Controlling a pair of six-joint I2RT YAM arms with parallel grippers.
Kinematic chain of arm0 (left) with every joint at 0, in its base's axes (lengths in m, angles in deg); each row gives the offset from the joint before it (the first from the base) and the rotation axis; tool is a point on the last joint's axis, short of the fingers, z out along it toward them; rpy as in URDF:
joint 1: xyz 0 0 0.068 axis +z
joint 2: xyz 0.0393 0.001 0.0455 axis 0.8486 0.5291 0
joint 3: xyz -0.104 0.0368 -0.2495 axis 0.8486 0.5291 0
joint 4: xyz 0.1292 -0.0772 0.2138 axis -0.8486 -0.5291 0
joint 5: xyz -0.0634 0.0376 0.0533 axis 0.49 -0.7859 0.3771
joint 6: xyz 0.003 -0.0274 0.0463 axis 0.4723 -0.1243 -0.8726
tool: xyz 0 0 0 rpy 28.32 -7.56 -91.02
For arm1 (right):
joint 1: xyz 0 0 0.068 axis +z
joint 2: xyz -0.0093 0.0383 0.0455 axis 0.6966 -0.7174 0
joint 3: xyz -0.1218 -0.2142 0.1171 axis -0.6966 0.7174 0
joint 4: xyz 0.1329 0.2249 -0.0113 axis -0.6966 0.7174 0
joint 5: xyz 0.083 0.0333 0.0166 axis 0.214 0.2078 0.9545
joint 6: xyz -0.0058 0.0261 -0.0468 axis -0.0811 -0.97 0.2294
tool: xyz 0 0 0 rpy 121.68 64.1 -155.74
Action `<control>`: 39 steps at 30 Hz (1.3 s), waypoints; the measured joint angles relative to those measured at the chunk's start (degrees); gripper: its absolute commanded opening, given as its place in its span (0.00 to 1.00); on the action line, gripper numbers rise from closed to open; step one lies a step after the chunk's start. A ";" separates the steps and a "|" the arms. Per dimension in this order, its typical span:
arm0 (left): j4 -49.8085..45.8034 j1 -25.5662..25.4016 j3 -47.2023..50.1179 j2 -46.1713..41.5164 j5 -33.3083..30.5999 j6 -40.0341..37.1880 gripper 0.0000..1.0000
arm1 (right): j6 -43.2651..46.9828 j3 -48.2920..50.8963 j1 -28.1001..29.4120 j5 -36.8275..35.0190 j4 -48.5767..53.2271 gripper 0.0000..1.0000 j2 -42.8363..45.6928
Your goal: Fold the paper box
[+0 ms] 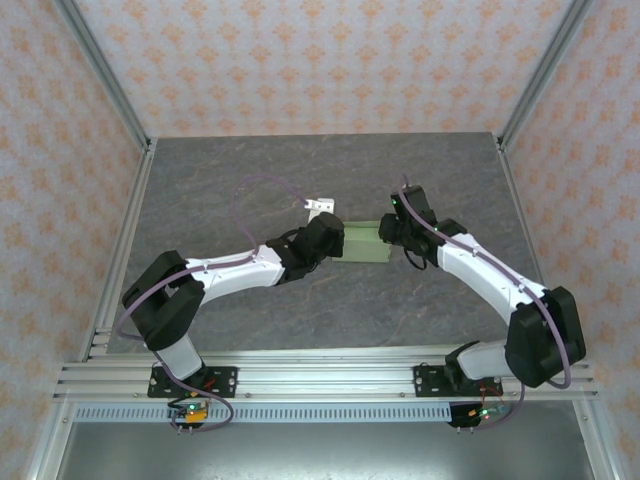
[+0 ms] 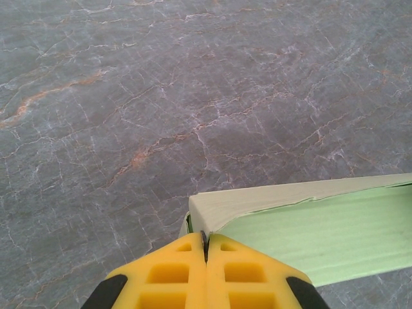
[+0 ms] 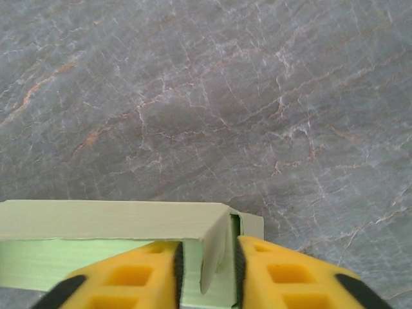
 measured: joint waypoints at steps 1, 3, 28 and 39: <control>0.00 0.00 0.00 0.00 0.00 -0.15 0.00 | 0.22 0.00 0.00 -0.11 -0.02 0.18 -0.46; -0.02 0.00 0.00 0.00 -0.02 -0.35 0.00 | 0.87 0.02 0.00 -0.11 -0.02 0.15 -0.79; -1.03 -0.76 0.00 0.00 -0.85 -0.31 0.00 | 2.62 6.58 0.04 0.52 -3.06 0.11 3.52; -2.73 -1.88 0.00 0.04 -5.84 -0.39 0.00 | -3.91 9.07 0.00 0.74 -3.56 0.61 7.93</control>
